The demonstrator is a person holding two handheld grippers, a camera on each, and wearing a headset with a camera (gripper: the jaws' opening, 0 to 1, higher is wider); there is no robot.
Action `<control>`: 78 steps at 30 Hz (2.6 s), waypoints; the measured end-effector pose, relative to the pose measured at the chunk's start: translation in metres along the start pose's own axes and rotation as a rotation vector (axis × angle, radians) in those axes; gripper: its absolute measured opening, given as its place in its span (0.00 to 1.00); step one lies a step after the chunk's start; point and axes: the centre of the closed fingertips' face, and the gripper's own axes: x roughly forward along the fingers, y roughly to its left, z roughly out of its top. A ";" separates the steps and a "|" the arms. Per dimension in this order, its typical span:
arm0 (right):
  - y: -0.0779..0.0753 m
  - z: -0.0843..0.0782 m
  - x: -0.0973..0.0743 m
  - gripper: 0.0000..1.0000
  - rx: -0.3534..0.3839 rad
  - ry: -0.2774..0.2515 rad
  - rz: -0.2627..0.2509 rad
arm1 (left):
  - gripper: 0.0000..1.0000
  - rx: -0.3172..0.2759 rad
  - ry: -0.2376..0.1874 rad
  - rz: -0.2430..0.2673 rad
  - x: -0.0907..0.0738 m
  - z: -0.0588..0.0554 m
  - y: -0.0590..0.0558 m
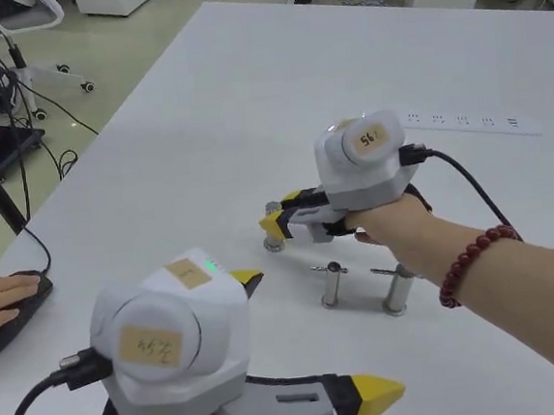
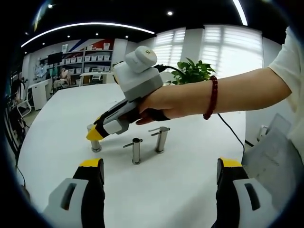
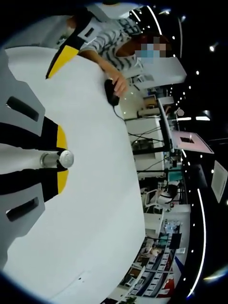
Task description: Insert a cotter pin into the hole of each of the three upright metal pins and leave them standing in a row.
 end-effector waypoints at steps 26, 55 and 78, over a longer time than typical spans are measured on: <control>-0.018 -0.012 -0.038 0.13 0.012 0.029 -0.037 | 0.99 0.014 -0.005 -0.012 0.001 0.001 -0.003; -0.039 -0.062 -0.130 0.13 0.039 0.074 -0.142 | 0.98 0.076 -0.023 0.015 -0.002 0.007 -0.006; -0.025 -0.093 -0.173 0.13 0.041 0.086 -0.150 | 0.97 0.074 -0.023 0.023 -0.004 0.006 -0.004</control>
